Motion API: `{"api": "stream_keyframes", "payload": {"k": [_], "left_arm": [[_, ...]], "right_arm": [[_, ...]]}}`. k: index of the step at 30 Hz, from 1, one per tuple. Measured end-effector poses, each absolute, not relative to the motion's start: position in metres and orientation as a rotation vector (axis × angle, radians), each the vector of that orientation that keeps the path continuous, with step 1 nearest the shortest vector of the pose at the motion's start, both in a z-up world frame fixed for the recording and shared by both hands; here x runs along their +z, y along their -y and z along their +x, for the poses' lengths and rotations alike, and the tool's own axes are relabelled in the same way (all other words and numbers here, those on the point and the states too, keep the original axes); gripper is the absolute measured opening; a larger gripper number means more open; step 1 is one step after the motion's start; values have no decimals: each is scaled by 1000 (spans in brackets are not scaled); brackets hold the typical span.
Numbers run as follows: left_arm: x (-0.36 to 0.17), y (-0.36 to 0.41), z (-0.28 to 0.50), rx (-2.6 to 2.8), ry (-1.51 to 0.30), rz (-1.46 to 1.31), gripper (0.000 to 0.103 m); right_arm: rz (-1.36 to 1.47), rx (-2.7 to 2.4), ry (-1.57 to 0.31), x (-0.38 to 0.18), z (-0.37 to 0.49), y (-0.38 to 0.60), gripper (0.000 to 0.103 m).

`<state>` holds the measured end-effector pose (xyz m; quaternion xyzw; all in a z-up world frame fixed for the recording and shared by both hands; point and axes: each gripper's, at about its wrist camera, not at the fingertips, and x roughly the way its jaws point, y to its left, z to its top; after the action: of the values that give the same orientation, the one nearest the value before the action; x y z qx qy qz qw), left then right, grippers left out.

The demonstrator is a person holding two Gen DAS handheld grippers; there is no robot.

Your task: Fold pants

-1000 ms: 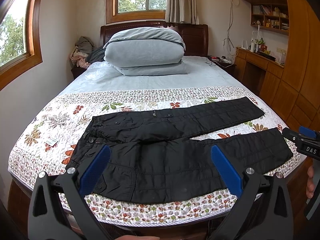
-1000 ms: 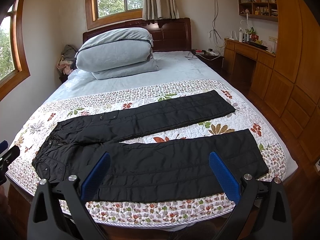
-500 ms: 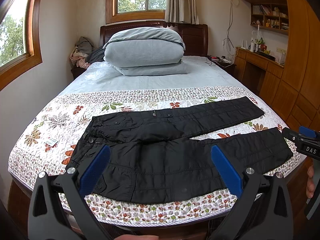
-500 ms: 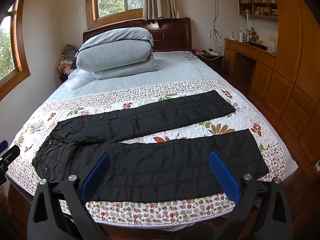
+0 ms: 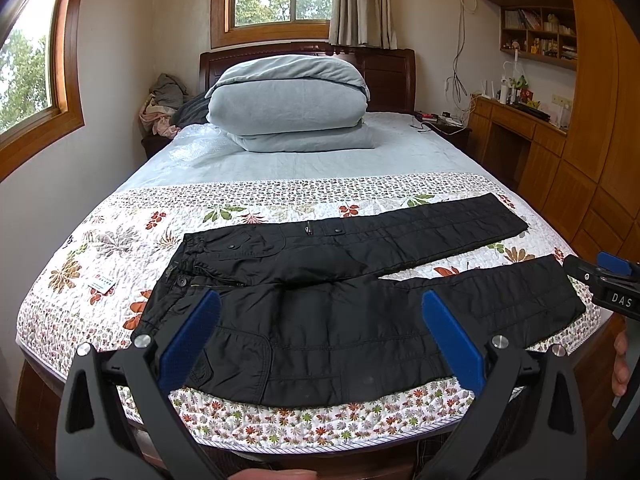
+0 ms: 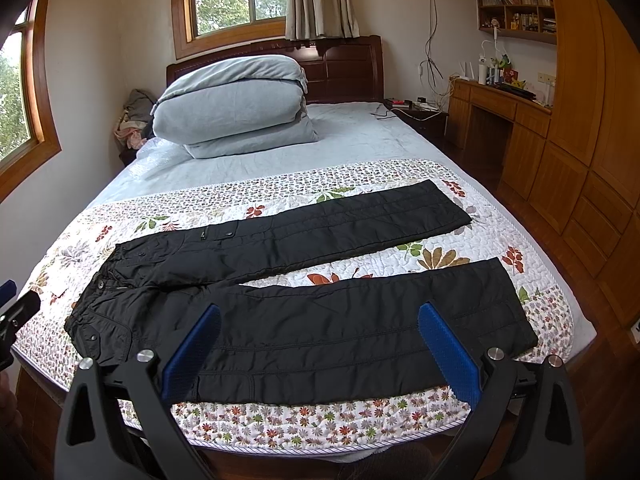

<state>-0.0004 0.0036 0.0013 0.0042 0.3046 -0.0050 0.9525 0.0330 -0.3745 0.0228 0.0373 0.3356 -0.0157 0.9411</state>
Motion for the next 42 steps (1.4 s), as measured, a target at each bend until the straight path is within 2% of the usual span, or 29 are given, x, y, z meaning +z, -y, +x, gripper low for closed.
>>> {"api": "stream_keyframes", "payload": {"k": [25,29,35,42], "left_arm": [[-1,-3,4,-32,-636,6,101],[-9,-10,16,-68,-701,-34,101],[-25,-52,70,-49,-890,-149,101],[-50,-106,186,-95,-1176,-136,101]], "right_arm": [[100,13,-707,19,38,375,100],[105,78,-733,19,47,383,100],[62,106,-765,35,88,413,100],[91,80,-973,32,217,479,100]]}}
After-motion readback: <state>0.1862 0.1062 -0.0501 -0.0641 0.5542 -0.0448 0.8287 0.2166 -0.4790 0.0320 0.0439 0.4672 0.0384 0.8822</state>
